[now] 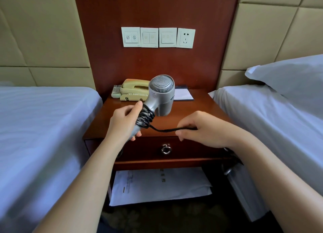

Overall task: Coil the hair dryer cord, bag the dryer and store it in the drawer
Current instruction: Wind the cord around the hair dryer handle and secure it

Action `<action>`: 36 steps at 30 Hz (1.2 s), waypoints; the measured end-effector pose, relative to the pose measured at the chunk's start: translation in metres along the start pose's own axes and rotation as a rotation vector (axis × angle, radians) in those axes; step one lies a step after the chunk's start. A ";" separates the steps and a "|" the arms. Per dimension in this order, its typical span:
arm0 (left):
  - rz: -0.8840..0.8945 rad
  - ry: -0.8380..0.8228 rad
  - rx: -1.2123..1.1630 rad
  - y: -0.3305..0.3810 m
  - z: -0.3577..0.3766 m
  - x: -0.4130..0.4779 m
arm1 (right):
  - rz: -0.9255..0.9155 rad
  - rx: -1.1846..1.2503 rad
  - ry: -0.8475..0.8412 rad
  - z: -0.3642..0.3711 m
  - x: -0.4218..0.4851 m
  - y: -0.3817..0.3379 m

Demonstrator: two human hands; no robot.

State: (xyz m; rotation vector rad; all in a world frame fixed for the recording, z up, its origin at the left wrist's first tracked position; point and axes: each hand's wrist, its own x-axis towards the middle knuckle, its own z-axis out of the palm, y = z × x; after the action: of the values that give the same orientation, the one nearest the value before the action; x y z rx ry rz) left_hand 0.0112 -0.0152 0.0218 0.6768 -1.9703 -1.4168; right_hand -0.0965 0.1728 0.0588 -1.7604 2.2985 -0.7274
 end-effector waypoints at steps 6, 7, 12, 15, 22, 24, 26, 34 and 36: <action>0.156 -0.065 0.325 0.003 0.006 -0.007 | -0.050 -0.017 0.243 -0.008 -0.002 -0.009; 0.182 -0.101 0.374 0.004 0.008 -0.009 | -0.031 -0.058 0.290 -0.007 -0.001 -0.009; 0.266 -0.272 0.518 0.008 0.023 -0.014 | 0.009 -0.449 0.444 -0.006 -0.004 -0.014; 0.274 -0.403 0.506 0.012 0.023 -0.018 | -0.061 -0.531 0.531 -0.009 -0.006 -0.011; 0.242 -0.695 0.664 0.012 0.029 -0.028 | 0.053 -0.566 0.394 -0.011 -0.007 -0.006; 0.212 -0.720 0.678 0.012 0.030 -0.029 | 0.013 -0.526 0.369 -0.008 -0.006 -0.004; 0.204 -0.744 0.679 0.011 0.029 -0.030 | -0.030 -0.477 0.340 -0.006 -0.004 -0.002; 0.070 -0.823 0.389 0.009 0.034 -0.033 | -0.061 -0.228 0.304 0.001 0.005 0.013; 0.009 -0.870 0.351 0.008 0.036 -0.030 | -0.061 -0.179 0.283 0.004 0.007 0.017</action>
State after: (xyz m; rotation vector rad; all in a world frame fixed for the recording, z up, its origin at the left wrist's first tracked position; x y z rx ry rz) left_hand 0.0050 0.0312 0.0150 0.1732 -2.9285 -1.5156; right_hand -0.1120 0.1689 0.0487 -1.9201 2.5745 -0.8542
